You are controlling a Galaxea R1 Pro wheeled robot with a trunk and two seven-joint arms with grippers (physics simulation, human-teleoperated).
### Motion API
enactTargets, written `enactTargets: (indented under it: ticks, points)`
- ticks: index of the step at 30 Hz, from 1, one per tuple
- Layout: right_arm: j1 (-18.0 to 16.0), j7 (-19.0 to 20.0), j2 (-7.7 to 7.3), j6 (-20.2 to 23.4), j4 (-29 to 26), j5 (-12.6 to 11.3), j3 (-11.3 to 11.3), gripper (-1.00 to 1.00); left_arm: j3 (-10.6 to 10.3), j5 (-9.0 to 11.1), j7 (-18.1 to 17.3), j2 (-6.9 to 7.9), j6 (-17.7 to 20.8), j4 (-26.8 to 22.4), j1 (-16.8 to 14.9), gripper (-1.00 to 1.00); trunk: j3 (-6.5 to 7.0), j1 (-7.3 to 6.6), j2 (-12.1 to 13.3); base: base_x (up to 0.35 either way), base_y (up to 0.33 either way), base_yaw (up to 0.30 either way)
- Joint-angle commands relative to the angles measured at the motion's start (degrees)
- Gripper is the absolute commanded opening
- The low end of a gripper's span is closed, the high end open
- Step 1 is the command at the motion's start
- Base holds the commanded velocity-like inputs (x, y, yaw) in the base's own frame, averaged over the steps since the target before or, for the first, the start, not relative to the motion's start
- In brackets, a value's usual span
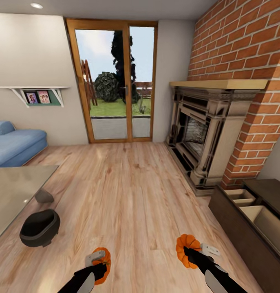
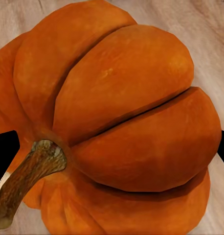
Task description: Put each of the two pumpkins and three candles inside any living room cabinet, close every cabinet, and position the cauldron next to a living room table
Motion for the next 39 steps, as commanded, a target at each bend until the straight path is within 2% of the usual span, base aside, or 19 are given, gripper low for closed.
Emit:
enactTargets:
  ticks: [1, 39]
  points:
    - [-0.1, -0.6, -0.08, 0.0, -0.2, -0.4, 0.5, -1.0, -0.5, 0.4, 0.6, 0.06, 0.2, -0.2, 0.0, -1.0, -0.05, 0.03, 0.0, 0.306, 0.141, -0.194]
    - [-0.1, -0.5, -0.08, 0.0, -0.1, -0.4, 0.5, -1.0, -0.5, 0.4, 0.6, 0.06, 0.2, -0.2, 0.0, -1.0, -0.05, 0.03, 0.0, 0.278, 0.153, -0.274]
